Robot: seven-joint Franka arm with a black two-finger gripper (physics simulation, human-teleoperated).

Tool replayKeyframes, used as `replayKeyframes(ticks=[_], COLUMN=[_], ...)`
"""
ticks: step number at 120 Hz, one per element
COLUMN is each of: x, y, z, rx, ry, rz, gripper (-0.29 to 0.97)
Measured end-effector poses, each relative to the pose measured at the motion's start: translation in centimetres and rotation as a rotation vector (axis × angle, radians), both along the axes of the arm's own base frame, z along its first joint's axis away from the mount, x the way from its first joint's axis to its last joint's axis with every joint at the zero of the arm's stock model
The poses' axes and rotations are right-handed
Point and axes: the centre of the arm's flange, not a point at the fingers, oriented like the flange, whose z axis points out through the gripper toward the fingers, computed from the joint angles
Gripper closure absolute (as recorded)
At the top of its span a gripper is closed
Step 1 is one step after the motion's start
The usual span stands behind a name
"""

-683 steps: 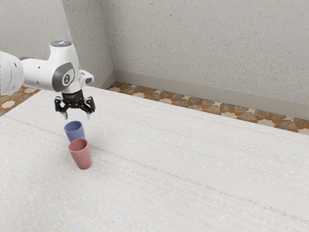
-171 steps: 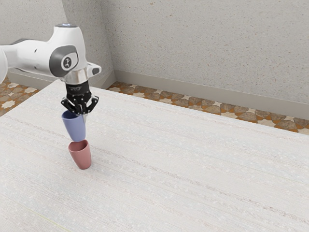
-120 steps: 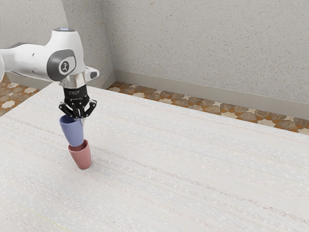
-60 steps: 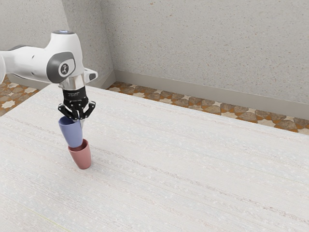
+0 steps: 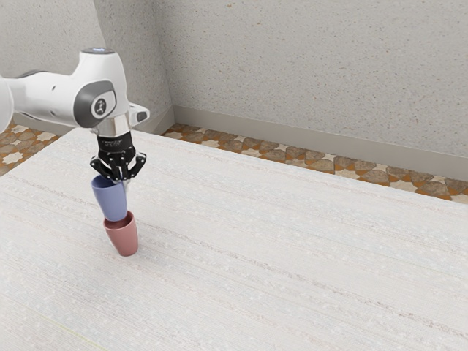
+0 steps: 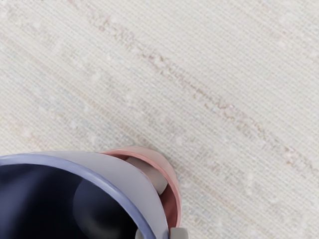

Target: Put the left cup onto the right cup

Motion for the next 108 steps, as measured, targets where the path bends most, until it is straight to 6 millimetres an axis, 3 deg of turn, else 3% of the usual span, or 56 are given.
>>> replayKeyframes(ticks=[108], x=[0.1], y=[0.1], z=[-1.8], rx=[-0.009], ry=[0.002], rz=[-0.001], gripper=[0.78])
